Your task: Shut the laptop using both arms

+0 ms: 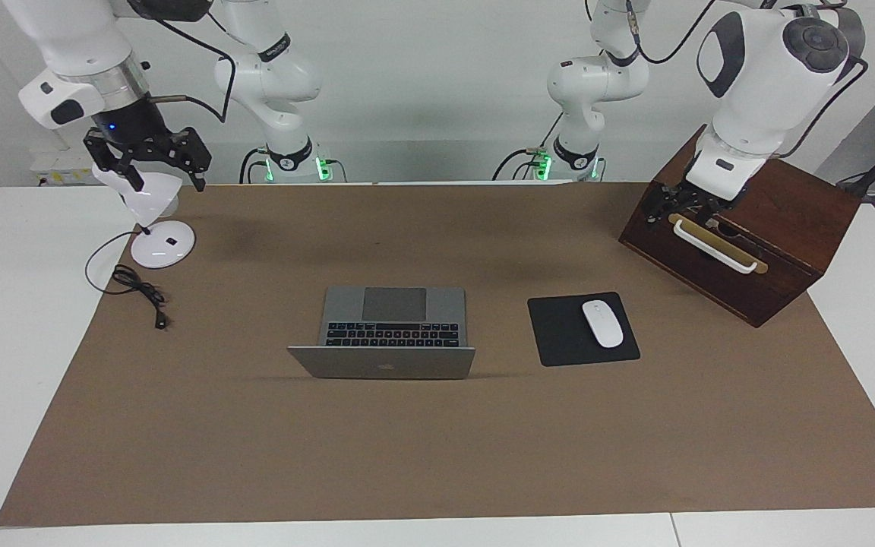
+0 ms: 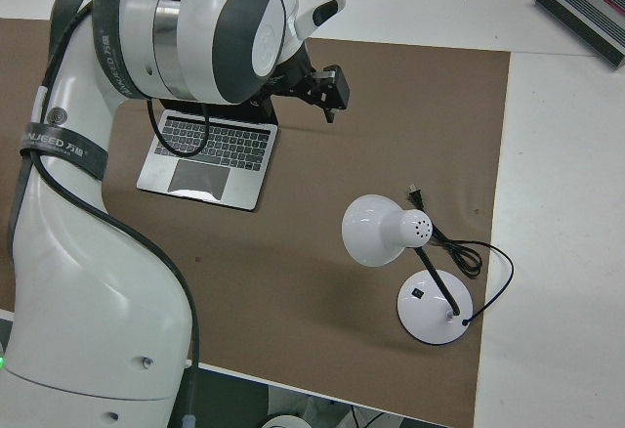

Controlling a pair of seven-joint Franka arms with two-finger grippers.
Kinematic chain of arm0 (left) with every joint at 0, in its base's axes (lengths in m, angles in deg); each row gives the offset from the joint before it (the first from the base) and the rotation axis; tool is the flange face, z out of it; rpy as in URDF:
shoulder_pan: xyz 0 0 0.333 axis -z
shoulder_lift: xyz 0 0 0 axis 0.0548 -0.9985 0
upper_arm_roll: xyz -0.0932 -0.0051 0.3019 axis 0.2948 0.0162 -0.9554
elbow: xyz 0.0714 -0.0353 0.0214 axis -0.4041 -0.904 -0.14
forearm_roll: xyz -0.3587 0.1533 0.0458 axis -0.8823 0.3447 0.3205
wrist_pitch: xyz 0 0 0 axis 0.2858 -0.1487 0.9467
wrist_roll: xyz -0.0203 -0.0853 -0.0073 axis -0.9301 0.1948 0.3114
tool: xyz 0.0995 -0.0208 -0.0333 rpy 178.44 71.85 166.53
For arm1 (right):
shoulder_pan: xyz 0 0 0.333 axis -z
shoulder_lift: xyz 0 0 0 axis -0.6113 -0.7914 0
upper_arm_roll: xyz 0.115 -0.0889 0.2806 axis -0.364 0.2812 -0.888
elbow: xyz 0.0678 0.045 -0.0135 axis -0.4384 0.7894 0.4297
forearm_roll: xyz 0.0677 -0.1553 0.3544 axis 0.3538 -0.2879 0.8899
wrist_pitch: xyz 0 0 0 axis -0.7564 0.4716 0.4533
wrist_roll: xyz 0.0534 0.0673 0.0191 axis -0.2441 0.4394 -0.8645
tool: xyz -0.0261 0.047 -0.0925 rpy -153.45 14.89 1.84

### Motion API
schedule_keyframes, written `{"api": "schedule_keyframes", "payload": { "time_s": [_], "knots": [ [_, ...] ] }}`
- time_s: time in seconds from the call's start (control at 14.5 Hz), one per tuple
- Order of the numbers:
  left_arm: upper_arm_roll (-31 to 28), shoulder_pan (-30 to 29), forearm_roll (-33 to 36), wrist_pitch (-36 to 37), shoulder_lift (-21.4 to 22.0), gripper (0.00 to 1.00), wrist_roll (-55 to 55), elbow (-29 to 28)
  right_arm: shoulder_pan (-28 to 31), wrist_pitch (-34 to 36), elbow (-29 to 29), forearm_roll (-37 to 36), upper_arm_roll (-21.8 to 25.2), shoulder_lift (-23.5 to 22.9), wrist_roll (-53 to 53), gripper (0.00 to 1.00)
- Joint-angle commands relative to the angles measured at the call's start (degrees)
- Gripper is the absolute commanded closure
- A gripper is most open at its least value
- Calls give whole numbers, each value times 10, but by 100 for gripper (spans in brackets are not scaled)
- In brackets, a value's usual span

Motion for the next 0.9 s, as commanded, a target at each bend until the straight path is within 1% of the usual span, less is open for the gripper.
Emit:
{"api": "schedule_keyframes", "payload": {
  "time_s": [0.0, 0.55, 0.83],
  "knots": [
    [0, 0, -4, 11, -7, 0, -5, 14, 8, 0, 12, -1, -4, 11, -14, 0],
    [0, 0, -4, 2, -7, 0, -3, 13, 8, 0, 12, 1, -3, 11, -16, 0],
    [3, 0, -4, 1, -9, 0, 0, 15, 8, -9, 17, 12, 13, 12, -17, 0]
  ]
}}
